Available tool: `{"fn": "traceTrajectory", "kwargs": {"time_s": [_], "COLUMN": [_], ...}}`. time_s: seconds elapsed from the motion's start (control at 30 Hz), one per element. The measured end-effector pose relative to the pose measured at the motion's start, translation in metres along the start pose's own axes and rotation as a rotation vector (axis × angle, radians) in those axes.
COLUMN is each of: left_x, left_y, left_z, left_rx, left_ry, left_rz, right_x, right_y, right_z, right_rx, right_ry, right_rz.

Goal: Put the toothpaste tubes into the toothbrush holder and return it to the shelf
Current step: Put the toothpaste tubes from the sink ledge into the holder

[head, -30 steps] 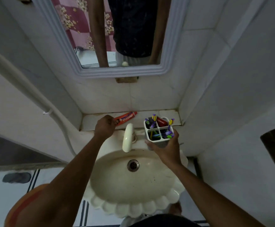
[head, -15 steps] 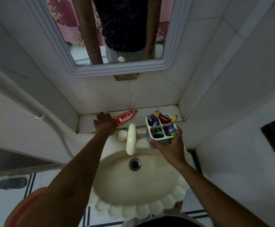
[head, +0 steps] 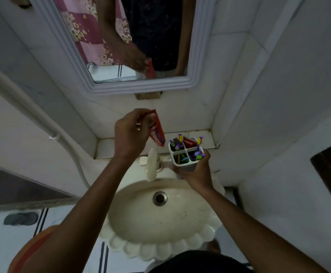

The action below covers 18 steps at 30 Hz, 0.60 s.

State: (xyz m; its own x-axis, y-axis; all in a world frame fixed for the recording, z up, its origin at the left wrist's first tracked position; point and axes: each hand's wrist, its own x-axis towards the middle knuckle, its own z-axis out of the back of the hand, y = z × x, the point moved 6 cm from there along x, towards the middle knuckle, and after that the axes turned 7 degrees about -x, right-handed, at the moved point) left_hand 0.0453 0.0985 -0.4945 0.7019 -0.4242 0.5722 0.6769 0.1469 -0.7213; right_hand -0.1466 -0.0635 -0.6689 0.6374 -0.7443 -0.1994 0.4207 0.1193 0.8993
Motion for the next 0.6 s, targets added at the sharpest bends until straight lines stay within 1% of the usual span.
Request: {"fn": "traceTrajectory", "kwargs": {"time_s": [0.03,0.13,0.3,0.37,0.47,0.5,0.6], "left_x": [-0.001,-0.009,-0.028,-0.035,-0.045,-0.048,-0.051], "left_y": [-0.014,-0.037,-0.037,-0.031,-0.019,-0.016,-0.008], "left_z": [-0.003,-0.019,-0.053,-0.064,-0.08,-0.083,-0.091], "left_rx": [-0.024,-0.081,-0.024,0.049,0.239,0.267,0.369], "left_ry": [0.005,0.0,0.095,0.151,0.267,0.294,0.406], "left_rz": [-0.021,-0.001,0.054,0.079,0.142,0.157,0.158], "right_x": [-0.001,0.0,0.002,0.002,0.001,0.0,-0.001], "right_y": [0.002,0.006,0.008,0.01,0.011,0.01,0.01], "right_z": [0.001,0.002,0.004,0.005,0.006,0.007,0.007], "right_rx": [-0.009,-0.057,-0.11,-0.115,-0.132,-0.138,-0.14], "right_ry": [0.002,0.007,0.004,0.008,0.02,0.026,0.022], "right_rz": [0.004,-0.008,-0.032,-0.021,-0.013,-0.014,-0.019]}}
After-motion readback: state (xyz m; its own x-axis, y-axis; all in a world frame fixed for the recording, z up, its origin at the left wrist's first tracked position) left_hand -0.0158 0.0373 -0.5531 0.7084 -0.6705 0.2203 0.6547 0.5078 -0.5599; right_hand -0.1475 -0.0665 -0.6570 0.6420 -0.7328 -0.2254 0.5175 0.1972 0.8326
